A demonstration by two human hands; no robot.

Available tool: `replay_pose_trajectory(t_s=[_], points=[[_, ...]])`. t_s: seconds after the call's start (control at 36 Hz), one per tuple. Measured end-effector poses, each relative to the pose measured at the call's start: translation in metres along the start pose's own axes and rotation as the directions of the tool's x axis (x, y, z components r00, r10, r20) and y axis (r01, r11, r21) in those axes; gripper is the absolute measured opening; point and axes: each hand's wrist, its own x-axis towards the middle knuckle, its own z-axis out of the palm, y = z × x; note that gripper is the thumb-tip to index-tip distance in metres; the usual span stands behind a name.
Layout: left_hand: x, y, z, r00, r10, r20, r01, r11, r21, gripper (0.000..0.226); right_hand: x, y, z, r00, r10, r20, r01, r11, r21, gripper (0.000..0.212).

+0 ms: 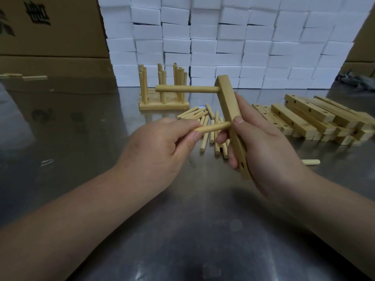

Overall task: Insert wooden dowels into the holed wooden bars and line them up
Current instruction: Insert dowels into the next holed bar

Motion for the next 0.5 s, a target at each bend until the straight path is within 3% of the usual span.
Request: replay_pose_trajectory(t_s=[0.28, 0.5], points=[[0.0005, -0.0002, -0.0068, 0.996, 0.077, 0.054, -0.079, 0.996, 0.042, 0.03, -0.006, 0.001, -0.0017, 0.998, -0.035, 0.047, 0.039, 0.995, -0.097, 0.045], [-0.0014, -0.0026, -0.0044, 0.989, -0.045, 0.142, 0.06, 0.993, -0.1, 0.018, -0.0068, 0.0025, -0.0019, 0.996, -0.05, 0.073, 0.06, 0.989, -0.137, 0.047]])
